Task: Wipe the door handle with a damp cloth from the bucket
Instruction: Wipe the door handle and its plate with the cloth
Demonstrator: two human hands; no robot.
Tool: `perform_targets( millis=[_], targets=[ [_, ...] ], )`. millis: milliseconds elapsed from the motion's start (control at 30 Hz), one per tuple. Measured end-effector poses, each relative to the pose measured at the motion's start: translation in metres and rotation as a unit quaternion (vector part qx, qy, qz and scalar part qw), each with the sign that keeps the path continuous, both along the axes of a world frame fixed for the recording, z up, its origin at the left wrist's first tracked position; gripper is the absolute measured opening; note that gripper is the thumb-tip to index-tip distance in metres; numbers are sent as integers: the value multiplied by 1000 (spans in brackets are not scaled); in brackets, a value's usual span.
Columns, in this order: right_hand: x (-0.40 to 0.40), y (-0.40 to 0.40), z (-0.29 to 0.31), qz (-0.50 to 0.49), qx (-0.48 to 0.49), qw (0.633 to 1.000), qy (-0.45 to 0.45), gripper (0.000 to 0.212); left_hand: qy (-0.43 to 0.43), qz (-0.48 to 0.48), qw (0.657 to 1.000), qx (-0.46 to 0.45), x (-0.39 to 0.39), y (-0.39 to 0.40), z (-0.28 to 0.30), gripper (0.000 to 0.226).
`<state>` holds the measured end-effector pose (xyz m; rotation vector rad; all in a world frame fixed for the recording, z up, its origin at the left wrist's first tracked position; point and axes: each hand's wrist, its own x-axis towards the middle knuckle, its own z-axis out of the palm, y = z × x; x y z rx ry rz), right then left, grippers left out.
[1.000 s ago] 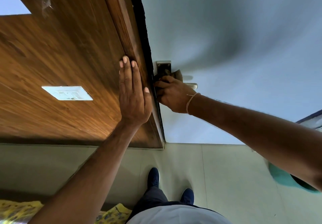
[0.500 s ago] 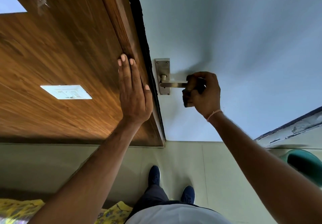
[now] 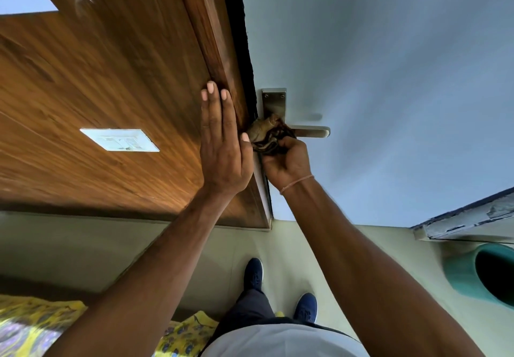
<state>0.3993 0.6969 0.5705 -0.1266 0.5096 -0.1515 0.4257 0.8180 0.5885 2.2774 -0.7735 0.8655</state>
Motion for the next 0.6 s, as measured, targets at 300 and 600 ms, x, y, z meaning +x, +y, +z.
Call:
perform_targets(
  millis=[300,600],
  targets=[
    [4,-3,-15,12,84,996,-7,71,0,-1,1000,6,-2,3,2,66],
    [13,0,-10,52,56,997,-6,55,6,-5,1000,0,-3,3,3,66]
  ],
)
